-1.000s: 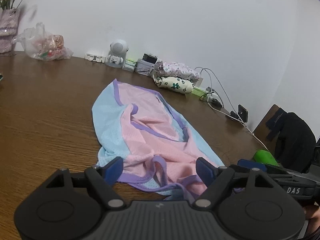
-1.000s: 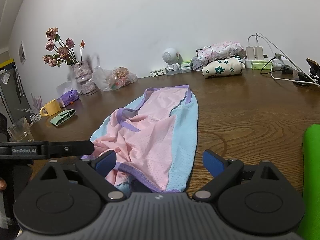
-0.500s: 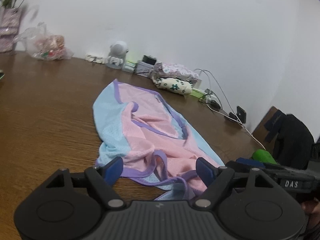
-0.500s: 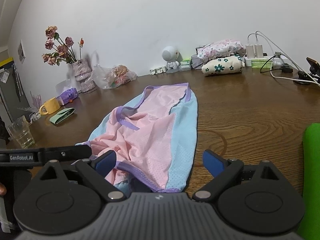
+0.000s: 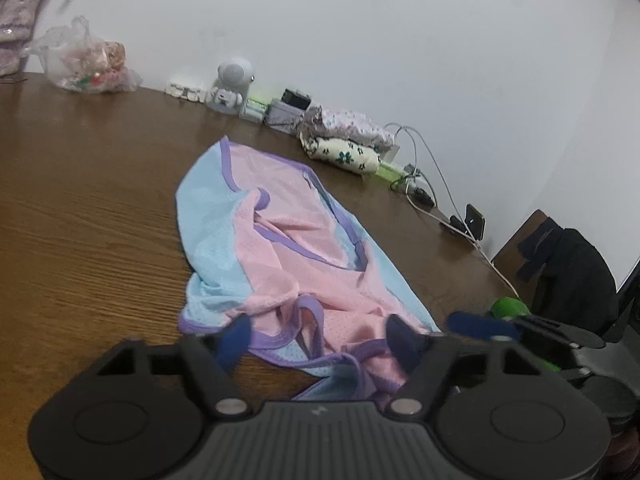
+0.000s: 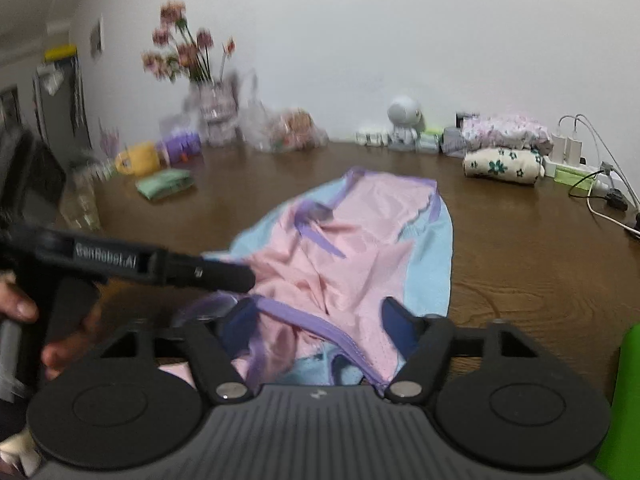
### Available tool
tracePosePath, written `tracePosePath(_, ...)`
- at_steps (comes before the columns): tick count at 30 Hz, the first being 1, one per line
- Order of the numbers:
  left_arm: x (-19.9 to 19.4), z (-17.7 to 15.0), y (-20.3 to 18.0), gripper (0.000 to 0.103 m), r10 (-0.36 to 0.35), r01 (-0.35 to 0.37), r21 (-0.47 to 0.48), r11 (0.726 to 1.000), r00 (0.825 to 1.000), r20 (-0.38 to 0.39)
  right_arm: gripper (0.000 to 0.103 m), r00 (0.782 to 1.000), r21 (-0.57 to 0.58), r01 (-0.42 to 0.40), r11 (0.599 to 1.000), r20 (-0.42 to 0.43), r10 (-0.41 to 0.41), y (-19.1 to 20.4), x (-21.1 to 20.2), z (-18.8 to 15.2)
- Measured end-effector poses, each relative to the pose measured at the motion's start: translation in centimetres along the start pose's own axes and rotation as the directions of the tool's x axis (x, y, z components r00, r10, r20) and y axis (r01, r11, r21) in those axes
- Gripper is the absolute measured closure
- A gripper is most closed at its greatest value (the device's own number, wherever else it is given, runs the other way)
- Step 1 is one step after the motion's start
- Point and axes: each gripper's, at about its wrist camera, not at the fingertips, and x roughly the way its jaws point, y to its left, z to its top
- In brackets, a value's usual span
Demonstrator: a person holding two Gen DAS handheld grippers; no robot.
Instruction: Fold clothes
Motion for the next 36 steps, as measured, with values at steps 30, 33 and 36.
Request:
tracePosePath(30, 0.7, -2.2, -6.6, 0.047, -0.148, 0.168, 0.232, 0.958, 0.984, -0.101, 0.071, 0.996, 0.155, 0.06, 0.986, -0.078, -0.049, -4.2, -2.5, -1.7)
tracePosePath(33, 1.1, -2.7, -6.5, 0.055, -0.104, 0.132, 0.243, 0.961, 0.987, -0.125, 0.078, 0.995, 0.193, 0.043, 0.98, -0.097, -0.025, -4.0, -1.9, -2.5)
tracePosePath(36, 0.7, -3.1, -5.4, 0.065, -0.052, 0.083, 0.236, 0.968, 0.99, -0.132, 0.078, 0.995, 0.188, -0.004, 0.982, -0.093, 0.021, -2.7, -1.8, -2.8)
